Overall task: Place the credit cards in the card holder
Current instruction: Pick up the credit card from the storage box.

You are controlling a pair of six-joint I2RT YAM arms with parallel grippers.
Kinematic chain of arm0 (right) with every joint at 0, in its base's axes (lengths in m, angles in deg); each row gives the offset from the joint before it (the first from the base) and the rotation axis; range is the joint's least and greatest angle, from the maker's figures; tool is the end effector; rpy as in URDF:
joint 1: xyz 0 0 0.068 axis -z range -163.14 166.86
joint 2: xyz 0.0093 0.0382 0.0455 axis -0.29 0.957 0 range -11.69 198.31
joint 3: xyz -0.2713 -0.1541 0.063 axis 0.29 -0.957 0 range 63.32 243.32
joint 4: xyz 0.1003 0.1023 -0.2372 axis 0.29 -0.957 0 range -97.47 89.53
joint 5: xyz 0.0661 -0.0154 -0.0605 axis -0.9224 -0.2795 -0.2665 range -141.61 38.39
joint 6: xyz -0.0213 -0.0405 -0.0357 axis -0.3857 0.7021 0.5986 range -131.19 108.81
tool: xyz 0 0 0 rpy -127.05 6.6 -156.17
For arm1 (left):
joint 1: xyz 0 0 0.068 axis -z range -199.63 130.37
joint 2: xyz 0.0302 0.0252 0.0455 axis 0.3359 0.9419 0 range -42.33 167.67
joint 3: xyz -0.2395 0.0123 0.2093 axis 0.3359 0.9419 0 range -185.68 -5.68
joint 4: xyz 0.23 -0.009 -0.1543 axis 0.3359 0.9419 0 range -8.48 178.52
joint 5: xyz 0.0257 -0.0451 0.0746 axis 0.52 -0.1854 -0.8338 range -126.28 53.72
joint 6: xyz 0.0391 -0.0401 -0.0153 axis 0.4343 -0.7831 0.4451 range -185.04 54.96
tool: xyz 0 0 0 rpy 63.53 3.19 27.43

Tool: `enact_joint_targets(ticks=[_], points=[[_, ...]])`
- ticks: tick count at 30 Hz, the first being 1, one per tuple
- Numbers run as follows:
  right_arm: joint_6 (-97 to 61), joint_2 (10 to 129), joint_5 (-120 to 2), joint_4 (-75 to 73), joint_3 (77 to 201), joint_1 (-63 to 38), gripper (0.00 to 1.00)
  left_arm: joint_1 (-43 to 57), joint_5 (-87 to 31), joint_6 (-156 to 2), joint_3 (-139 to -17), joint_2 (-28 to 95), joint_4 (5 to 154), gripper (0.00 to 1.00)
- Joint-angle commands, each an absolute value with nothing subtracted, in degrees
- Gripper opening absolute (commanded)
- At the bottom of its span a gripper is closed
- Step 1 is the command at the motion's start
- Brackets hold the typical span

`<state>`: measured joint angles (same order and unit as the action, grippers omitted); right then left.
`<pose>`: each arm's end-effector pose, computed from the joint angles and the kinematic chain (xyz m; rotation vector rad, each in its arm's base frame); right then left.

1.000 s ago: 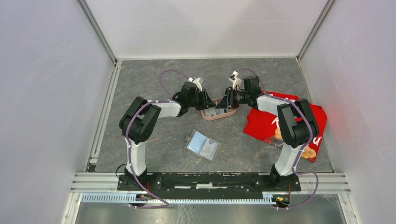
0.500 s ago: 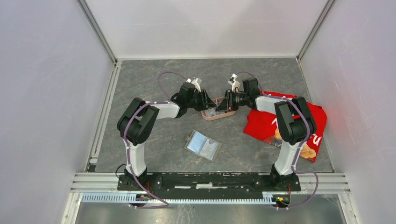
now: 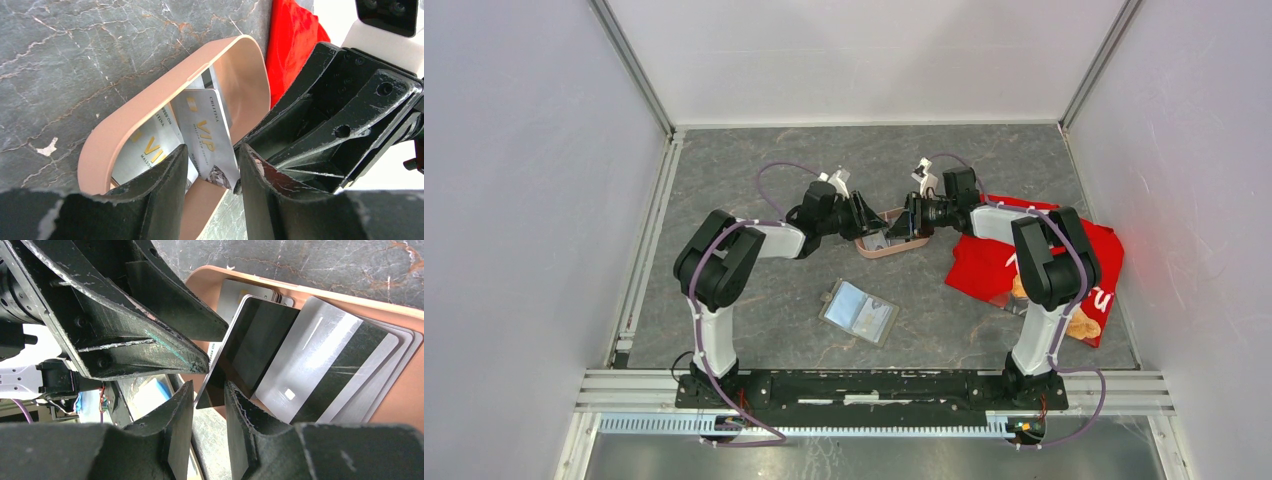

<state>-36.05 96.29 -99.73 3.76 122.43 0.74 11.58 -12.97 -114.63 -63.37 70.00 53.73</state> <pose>0.3811 0.1424 0.1801 -0.2588 2.3841 1.3308 0.3665 -0.2414 0.1716 -0.0773 2.2549 -1.2433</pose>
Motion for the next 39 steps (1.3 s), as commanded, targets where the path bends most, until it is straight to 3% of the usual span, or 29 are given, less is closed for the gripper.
enact_joint_targets(ticks=[1,14,39], points=[[-36.43,97.01,-101.44,5.77,122.33,0.47,0.35,11.32,-11.16,-117.41,-63.12,71.0,51.03,0.5],[-35.35,96.47,-101.71,5.31,123.03,0.24,0.36,11.33,-10.62,-119.13,-63.83,72.99,49.97,0.5],[-31.12,93.59,-100.57,2.7,123.89,1.99,0.36,11.35,-10.72,-119.75,-61.53,70.82,48.3,0.33]])
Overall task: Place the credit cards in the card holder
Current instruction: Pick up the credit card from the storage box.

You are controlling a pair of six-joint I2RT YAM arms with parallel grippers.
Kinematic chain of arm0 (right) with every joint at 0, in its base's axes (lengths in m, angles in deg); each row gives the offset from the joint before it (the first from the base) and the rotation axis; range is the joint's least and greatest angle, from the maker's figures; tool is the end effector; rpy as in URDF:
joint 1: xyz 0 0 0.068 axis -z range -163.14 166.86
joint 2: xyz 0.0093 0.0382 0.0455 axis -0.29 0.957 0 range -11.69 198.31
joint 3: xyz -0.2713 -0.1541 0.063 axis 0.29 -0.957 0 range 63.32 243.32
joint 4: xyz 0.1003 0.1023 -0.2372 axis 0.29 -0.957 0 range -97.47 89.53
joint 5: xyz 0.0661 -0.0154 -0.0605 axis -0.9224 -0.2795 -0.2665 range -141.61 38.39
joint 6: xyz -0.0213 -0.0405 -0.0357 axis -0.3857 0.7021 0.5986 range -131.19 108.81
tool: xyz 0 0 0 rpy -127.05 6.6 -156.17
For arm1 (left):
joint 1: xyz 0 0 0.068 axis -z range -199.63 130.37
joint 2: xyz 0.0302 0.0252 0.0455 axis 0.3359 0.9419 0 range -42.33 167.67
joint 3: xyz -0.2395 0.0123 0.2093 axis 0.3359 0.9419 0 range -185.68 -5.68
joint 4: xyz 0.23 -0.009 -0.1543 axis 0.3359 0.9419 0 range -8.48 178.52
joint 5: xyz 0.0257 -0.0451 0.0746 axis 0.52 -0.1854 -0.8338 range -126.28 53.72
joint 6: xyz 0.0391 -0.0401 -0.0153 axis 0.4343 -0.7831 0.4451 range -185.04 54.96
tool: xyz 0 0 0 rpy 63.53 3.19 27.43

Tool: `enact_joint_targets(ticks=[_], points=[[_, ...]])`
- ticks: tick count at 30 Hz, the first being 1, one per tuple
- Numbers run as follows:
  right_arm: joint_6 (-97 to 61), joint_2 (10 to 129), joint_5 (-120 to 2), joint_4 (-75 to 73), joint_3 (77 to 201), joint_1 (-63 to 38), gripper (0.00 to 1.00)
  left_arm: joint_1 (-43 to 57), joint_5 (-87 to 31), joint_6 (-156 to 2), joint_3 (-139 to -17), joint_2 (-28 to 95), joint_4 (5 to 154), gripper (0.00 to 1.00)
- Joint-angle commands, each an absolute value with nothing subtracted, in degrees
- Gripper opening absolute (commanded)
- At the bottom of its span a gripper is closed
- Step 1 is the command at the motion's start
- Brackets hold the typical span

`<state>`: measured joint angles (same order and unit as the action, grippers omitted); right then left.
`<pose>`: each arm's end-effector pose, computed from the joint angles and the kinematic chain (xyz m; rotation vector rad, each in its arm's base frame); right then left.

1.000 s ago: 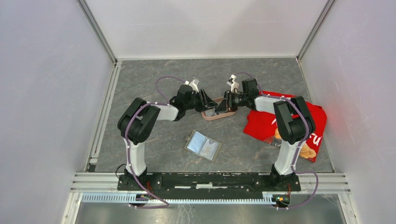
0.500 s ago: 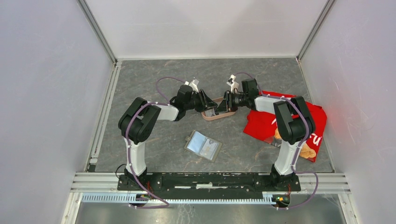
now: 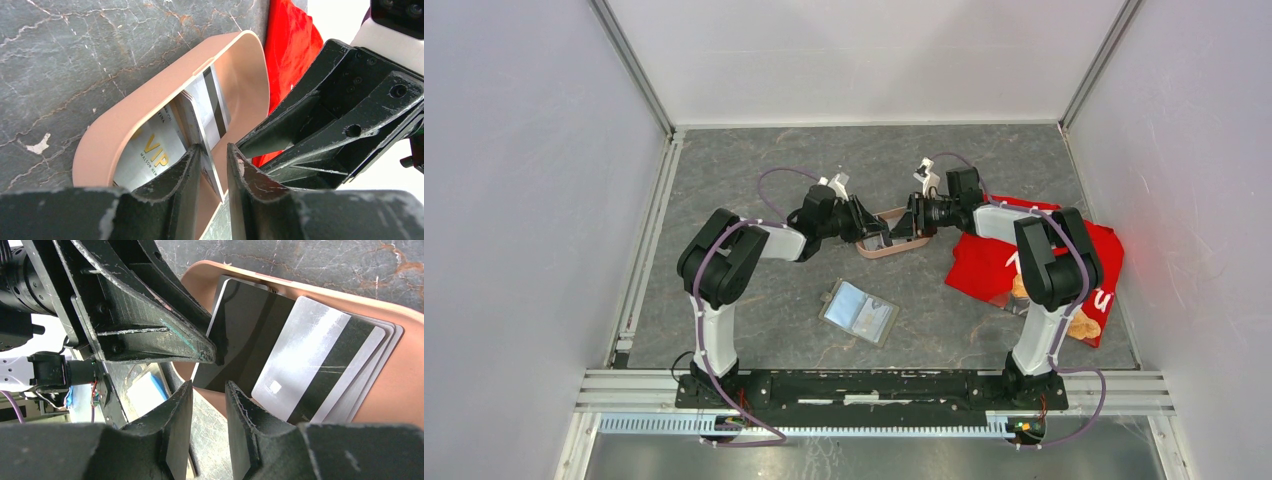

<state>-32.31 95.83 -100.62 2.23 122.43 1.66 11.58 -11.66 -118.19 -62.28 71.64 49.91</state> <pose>0.3806 0.1359 0.1816 -0.3136 2.3675 1.3149 0.3661 -0.2421 0.1609 -0.1248 2.2545 -1.3049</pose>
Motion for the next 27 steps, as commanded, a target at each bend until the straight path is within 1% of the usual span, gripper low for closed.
enact_joint_targets(ticks=[1,6,10,15,19,21,24,25,27], points=[[-31.05,93.6,-100.56,2.63,123.93,1.97,0.36,11.25,-10.71,-119.79,-61.45,70.76,48.33,0.31],[-30.6,93.73,-100.21,2.26,124.09,1.96,0.36,11.07,-10.84,-119.42,-60.9,69.86,48.26,0.26],[-29.47,93.62,-99.78,1.54,124.48,1.99,0.36,10.75,-10.37,-118.69,-60.62,69.7,47.78,0.18],[-26.84,92.5,-99.12,0.44,125.09,2.29,0.36,10.02,-9.02,-116.59,-60.09,69.62,46.07,0.03],[-22.86,91.44,-98.72,-0.31,126.06,2.71,0.37,9.53,-8.03,-113.37,-60.17,68.88,45.7,0.02],[-18.01,91.06,-99.91,-3.14,127.45,2.94,0.38,9.31,-7.58,-111.81,-60.25,68.41,45.33,0.02],[-5.65,91.39,-105.56,-10.06,131.89,3.14,0.39,9.12,-6.94,-109.5,-60.45,67.93,44.65,0.02],[-0.93,91.57,-106.09,-14.39,134.1,3.15,0.4,9.04,-6.66,-108.82,-60.7,68.02,44.61,0.02],[6.42,91.76,-106.89,-18.45,137.28,3.16,0.42,8.94,-5.75,-107.68,-61.47,68.26,44.53,0.02]])
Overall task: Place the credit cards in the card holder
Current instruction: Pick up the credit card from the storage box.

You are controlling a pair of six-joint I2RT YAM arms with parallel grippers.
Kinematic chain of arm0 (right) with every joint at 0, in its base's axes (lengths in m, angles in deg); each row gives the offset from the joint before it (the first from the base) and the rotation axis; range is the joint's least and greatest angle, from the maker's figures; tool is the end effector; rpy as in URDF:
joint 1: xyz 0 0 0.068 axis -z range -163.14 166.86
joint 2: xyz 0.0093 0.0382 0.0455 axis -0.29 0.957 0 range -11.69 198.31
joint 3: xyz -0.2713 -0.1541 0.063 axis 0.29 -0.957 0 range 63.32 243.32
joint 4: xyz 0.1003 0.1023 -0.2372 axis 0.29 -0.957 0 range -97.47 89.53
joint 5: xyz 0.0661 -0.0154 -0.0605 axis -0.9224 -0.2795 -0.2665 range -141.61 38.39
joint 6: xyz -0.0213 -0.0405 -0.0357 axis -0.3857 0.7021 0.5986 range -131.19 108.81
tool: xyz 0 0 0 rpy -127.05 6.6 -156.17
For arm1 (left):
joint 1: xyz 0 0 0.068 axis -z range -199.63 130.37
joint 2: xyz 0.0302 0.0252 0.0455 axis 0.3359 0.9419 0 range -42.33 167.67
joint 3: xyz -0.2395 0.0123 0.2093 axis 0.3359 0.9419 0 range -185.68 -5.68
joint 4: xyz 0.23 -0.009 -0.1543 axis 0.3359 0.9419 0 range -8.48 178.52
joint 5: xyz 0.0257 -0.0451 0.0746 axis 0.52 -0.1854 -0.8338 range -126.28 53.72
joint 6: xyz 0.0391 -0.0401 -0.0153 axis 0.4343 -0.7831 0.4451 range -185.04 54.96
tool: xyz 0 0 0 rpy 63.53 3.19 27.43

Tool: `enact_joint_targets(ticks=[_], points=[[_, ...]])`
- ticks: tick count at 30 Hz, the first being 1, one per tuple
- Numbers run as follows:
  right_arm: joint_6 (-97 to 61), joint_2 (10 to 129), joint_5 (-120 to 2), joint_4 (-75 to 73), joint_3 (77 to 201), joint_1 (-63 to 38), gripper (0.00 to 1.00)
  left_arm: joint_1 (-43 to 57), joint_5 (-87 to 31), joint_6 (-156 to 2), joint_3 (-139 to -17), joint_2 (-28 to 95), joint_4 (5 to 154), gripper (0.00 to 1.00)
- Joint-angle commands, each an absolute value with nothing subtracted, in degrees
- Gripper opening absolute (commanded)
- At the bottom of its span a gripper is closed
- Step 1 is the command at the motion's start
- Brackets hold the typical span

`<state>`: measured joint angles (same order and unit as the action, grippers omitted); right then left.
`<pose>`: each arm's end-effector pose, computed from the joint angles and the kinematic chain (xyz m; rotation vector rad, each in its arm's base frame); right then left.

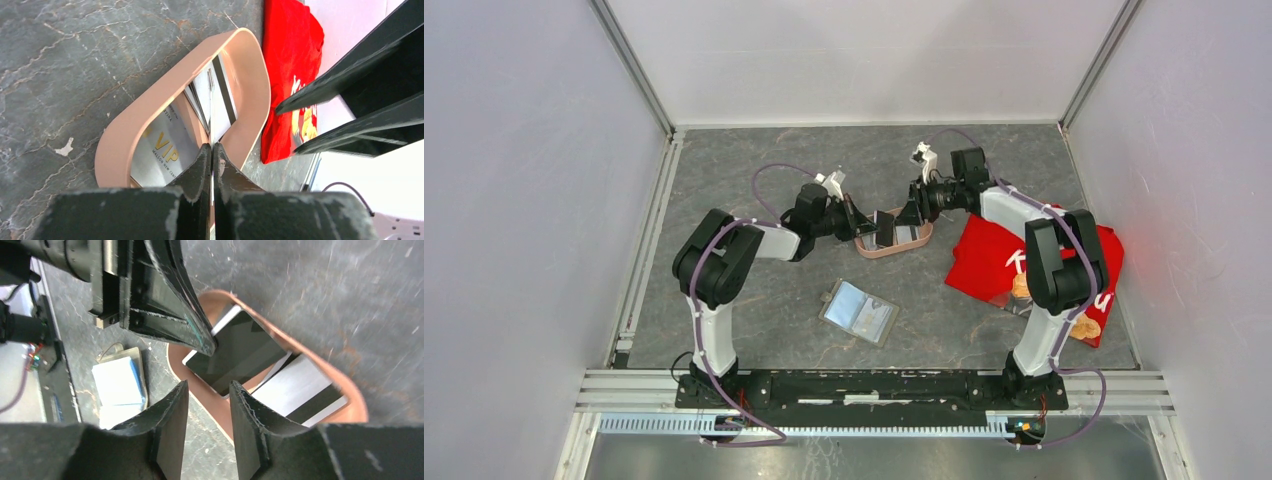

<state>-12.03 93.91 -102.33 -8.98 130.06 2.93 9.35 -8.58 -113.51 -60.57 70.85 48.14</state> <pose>0.3931 0.1306 0.2217 -0.6737 2.2010 1.1775 0.3680 -0.2260 0.1614 -0.0310 2.2198 -1.2975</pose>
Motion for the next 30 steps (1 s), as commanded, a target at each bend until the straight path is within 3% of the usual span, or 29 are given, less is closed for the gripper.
enact_joint_targets(ticks=[1,6,10,15,22,30], points=[[8.11,91.9,-106.74,-19.44,138.62,3.22,0.45,8.94,-5.36,-106.99,-61.83,68.32,44.52,0.02],[16.45,94.12,-109.06,-20.5,144.7,3.17,0.59,9.09,-4.13,-103.63,-61.57,67.34,43.77,0.02],[20.76,97.92,-111.79,-22.34,148.14,3.22,0.62,10.51,-4.98,-99.54,-60.35,65.34,43.25,0.02],[5.79,96.15,-106.87,-11.67,141.51,3.17,0.62,13.13,-11.28,-94.25,-58.6,62.41,44.72,0.02],[-10.39,91.19,-99.35,2.79,131.39,3.25,0.81,14.34,-14.37,-93.23,-57.46,61.28,45.04,0.02],[-29.85,90.99,-99.16,13.62,125.99,3.83,0.86,14.92,-15.94,-92.65,-57.27,61.04,45.23,0.02]])
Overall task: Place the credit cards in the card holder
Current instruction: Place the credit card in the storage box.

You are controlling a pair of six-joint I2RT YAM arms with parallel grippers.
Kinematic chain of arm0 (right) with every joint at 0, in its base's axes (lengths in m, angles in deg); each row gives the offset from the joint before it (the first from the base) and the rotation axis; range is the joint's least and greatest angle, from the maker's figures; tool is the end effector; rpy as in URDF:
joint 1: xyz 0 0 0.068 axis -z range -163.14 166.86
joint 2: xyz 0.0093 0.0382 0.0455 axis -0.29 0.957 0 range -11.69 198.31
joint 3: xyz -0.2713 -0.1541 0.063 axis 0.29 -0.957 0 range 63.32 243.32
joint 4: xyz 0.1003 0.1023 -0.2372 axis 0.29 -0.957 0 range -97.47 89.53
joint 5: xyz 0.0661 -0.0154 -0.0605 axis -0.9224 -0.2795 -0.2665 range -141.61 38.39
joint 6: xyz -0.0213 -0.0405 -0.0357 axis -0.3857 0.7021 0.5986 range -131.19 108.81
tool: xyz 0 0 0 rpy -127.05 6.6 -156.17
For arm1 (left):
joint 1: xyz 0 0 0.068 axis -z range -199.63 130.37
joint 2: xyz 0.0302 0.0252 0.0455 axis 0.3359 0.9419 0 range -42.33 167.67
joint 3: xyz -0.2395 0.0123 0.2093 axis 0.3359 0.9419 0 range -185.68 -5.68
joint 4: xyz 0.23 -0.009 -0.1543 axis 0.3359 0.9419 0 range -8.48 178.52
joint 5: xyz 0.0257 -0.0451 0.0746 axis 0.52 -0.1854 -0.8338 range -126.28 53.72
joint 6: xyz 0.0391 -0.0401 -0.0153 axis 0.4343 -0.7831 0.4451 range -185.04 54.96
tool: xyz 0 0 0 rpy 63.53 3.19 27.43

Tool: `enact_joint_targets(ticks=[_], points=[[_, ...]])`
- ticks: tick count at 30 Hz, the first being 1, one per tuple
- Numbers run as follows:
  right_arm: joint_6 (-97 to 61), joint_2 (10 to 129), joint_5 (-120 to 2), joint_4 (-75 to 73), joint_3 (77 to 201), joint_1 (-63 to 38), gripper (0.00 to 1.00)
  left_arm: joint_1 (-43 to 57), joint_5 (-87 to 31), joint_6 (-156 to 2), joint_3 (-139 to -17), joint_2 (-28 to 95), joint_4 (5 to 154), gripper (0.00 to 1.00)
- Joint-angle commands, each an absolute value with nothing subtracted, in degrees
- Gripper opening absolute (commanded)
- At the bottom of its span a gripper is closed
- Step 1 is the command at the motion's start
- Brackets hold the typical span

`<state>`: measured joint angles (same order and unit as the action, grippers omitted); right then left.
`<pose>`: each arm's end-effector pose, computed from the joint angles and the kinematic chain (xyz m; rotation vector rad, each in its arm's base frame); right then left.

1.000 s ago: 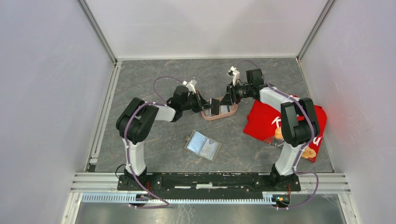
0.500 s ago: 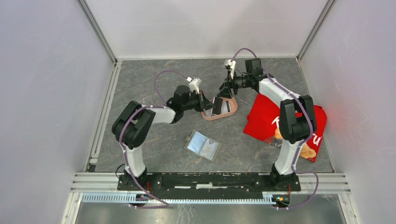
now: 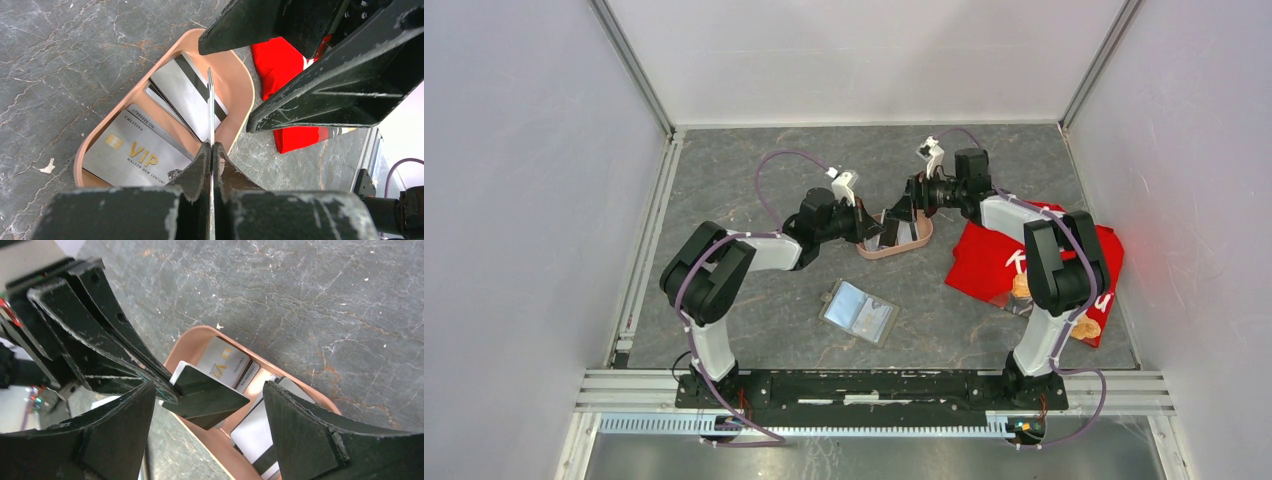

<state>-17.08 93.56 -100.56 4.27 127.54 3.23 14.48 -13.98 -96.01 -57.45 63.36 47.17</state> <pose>0.4010 0.1295 0.2270 -0.6277 2.0732 1.1282 0.3327 -0.2445 0.1989 0.3389 2.0268 -1.1110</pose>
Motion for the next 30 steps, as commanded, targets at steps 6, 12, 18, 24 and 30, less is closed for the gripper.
enact_joint_targets(ticks=[6,12,18,24,30], points=[[-33.69,91.73,-96.57,13.96,125.11,3.78,0.87,15.18,-16.4,-92.47,-57.12,60.91,45.11,0.02],[-34.68,93.28,-96.2,13.43,125.83,3.45,0.87,15.35,-16.24,-92.29,-57.2,61.11,44.98,0.02],[-32.59,94.42,-94.52,10.43,126.94,2.57,0.85,15.44,-16.44,-92.29,-57.01,61.0,44.83,0.02],[-32.03,95.34,-93.33,8.86,127.88,2.0,0.83,15.44,-16.42,-92.38,-56.45,60.68,44.08,0.02],[-32.31,95.62,-93.05,8.33,128.25,1.51,0.81,15.4,-16.5,-92.47,-56.13,60.5,43.56,0.02]])
